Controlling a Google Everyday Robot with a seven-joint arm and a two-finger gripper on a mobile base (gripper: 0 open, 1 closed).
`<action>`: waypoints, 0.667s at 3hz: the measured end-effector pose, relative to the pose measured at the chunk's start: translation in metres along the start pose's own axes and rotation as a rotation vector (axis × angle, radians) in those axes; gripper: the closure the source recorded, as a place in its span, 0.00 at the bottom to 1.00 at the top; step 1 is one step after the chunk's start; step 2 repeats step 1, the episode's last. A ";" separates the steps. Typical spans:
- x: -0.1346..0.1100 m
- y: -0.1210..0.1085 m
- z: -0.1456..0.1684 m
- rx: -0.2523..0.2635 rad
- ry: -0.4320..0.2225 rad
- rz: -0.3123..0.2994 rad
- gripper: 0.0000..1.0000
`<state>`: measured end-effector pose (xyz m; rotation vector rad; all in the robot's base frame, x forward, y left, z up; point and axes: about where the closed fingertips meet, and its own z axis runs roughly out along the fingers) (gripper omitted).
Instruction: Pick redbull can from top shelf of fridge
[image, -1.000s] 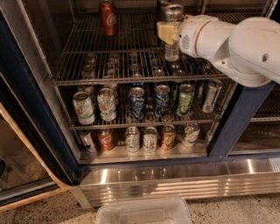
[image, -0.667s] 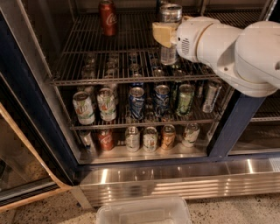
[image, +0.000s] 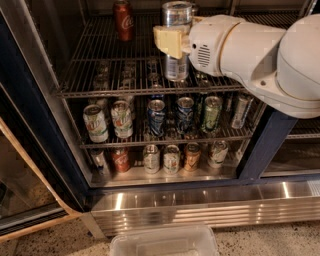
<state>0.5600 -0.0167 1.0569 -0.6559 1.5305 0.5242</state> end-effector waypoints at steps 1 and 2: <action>0.000 0.000 0.000 0.000 0.000 0.000 1.00; 0.000 0.000 0.000 0.000 0.000 0.000 1.00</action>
Offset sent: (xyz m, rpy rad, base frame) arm 0.0000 0.0000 0.0000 0.0000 0.0000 0.0000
